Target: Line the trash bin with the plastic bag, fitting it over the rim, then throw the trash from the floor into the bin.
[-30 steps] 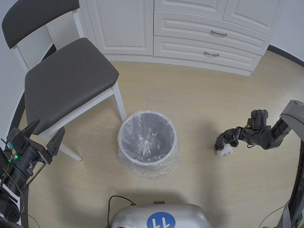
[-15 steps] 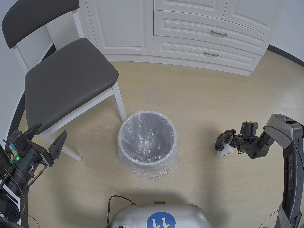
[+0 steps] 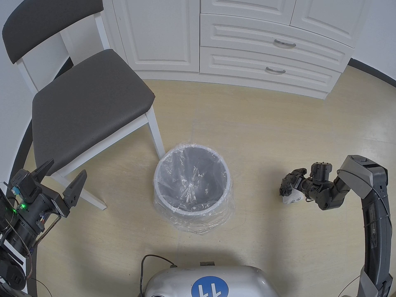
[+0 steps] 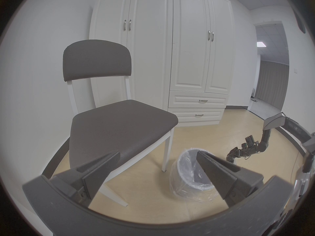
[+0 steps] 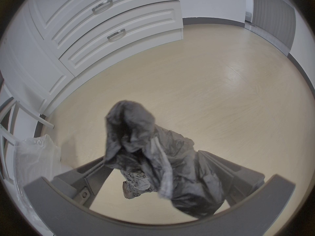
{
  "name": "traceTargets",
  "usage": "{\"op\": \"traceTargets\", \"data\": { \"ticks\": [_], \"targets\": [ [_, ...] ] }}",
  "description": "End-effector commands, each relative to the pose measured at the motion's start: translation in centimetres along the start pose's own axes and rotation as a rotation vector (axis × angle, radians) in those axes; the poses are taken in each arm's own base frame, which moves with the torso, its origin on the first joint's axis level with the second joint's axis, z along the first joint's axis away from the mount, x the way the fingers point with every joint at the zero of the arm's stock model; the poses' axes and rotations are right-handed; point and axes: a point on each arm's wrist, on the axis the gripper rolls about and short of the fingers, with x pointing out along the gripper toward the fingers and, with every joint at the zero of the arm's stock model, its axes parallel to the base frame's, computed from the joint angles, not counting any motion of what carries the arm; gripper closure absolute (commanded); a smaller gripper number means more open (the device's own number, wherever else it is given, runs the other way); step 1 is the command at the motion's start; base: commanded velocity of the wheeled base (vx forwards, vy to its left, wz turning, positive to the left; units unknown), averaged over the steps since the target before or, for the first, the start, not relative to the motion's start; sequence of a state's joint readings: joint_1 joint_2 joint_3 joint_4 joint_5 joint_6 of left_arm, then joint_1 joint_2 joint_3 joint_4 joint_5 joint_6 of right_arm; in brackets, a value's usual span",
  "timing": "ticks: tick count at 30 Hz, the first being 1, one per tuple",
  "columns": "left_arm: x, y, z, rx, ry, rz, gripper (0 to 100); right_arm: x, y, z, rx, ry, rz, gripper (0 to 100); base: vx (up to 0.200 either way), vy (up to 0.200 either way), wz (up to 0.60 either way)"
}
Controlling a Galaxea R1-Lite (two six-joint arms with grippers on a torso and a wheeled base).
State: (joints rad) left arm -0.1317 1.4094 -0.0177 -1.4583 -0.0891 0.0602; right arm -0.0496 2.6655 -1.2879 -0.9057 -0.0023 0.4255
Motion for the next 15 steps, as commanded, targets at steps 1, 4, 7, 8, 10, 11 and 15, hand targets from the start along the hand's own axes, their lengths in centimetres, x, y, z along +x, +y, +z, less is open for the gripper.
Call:
{"op": "traceTargets", "data": {
  "ticks": [1, 4, 7, 8, 10, 11, 15],
  "targets": [
    [-0.3, 0.0, -0.4, -0.002, 0.019, -0.001, 0, 0.4, -0.2, -0.4, 0.008, 0.003, -0.002, 0, 0.0, 0.0, 0.0],
    [-0.3, 0.0, -0.4, -0.002, 0.019, -0.001, 0, 0.4, -0.2, -0.4, 0.012, 0.004, -0.004, 100, 0.0, 0.0, 0.0],
    [-0.3, 0.0, -0.4, -0.002, 0.019, -0.001, 0, 0.2, -0.2, -0.5, 0.008, 0.012, -0.006, 100, 0.0, 0.0, 0.0],
    [-0.3, 0.0, -0.4, -0.002, 0.019, -0.001, 0, 0.2, -0.2, -0.5, 0.008, 0.012, -0.006, 100, 0.0, 0.0, 0.0],
    [-0.3, 0.0, -0.3, -0.002, 0.017, -0.001, 0, -0.4, -0.2, -0.5, 0.001, 0.027, -0.008, 100, 0.0, 0.0, 0.0],
    [-0.3, -0.1, -0.3, -0.002, 0.016, -0.003, 0, -0.8, -0.1, -0.2, -0.002, 0.029, -0.003, 100, 0.0, 0.0, 0.0],
    [-0.3, -0.1, -0.3, 0.0, 0.013, -0.002, 0, -3.0, 0.5, 1.2, -0.055, 0.027, -0.001, 100, 0.0, 0.0, 0.0]
  ]
}}
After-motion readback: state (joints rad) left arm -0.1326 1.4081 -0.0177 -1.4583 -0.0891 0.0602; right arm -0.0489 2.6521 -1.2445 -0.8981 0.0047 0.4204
